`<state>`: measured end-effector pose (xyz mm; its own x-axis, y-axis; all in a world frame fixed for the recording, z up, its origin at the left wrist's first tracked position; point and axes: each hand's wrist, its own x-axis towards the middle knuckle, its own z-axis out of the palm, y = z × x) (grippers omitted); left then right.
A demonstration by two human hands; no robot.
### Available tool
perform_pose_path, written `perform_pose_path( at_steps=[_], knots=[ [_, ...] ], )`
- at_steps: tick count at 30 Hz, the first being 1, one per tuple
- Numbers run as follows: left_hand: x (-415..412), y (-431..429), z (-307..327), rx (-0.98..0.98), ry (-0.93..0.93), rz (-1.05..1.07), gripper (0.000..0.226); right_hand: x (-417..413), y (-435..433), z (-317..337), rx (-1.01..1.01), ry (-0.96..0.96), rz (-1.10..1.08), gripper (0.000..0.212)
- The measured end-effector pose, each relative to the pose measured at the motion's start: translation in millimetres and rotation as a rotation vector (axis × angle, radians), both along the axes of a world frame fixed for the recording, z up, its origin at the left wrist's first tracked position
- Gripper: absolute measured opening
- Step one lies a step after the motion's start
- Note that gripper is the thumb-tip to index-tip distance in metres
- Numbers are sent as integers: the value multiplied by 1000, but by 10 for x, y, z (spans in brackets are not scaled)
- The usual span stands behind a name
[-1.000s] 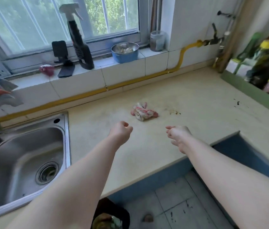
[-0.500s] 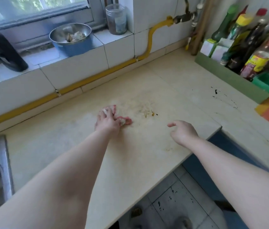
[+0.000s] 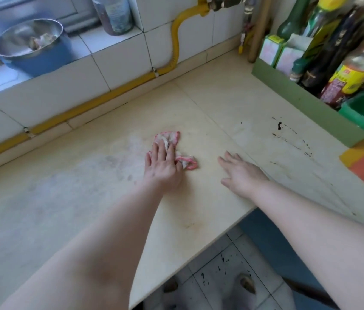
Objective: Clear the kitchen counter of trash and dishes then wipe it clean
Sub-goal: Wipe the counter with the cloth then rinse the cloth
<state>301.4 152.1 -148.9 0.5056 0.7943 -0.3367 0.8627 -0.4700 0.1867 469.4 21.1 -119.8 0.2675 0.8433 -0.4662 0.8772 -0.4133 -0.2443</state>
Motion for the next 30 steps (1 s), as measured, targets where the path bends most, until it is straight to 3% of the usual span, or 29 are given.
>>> perform_pose_path(
  at_steps=[7, 18, 22, 27, 30],
  knots=[
    [708, -380, 8, -24, 36, -79, 64, 206, -115, -54, 76, 54, 48, 70],
    [-626, -1023, 189, -119, 232, 295, 68, 278, -127, 37, 18, 38, 159, 69],
    [-464, -1331, 165, -141, 172, 303, 69, 263, -153, 31, 15, 45, 177, 69],
    [0, -1510, 88, -124, 65, 238, 72, 105, -196, 52, 60, 102, 113, 50],
    [134, -1497, 152, -216, -209, 230, 72, -73, -246, 58, 183, 164, 128, 53]
  ],
)
